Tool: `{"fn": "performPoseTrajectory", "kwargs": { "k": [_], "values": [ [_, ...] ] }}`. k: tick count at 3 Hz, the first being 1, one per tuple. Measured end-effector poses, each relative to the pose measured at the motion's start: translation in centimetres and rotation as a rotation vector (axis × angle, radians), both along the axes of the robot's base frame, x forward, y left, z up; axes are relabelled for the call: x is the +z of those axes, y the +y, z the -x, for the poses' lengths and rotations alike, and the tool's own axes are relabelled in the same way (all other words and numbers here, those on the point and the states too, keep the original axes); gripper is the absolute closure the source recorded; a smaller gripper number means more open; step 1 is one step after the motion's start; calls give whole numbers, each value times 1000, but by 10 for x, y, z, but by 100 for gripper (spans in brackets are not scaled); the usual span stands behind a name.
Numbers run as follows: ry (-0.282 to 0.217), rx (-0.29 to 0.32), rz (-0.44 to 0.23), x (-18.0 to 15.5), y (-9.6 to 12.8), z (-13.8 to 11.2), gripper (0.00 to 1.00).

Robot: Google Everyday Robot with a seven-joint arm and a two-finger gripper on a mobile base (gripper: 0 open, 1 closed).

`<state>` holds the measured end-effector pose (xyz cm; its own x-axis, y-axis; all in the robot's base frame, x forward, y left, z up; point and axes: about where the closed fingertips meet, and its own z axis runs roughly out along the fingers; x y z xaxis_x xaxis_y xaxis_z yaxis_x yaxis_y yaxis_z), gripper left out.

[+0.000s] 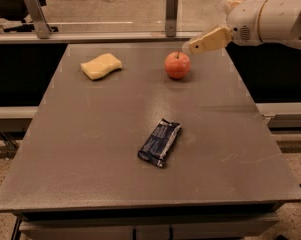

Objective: Move apple near rxbar blueberry

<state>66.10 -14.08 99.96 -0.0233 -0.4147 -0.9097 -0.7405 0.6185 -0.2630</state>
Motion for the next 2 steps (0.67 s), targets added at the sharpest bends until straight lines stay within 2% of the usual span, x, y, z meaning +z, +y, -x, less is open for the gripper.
{"fn": "performPoseTrajectory", "kwargs": {
  "k": [2],
  "values": [
    [105, -108, -44, -76, -12, -10, 0]
  ]
}}
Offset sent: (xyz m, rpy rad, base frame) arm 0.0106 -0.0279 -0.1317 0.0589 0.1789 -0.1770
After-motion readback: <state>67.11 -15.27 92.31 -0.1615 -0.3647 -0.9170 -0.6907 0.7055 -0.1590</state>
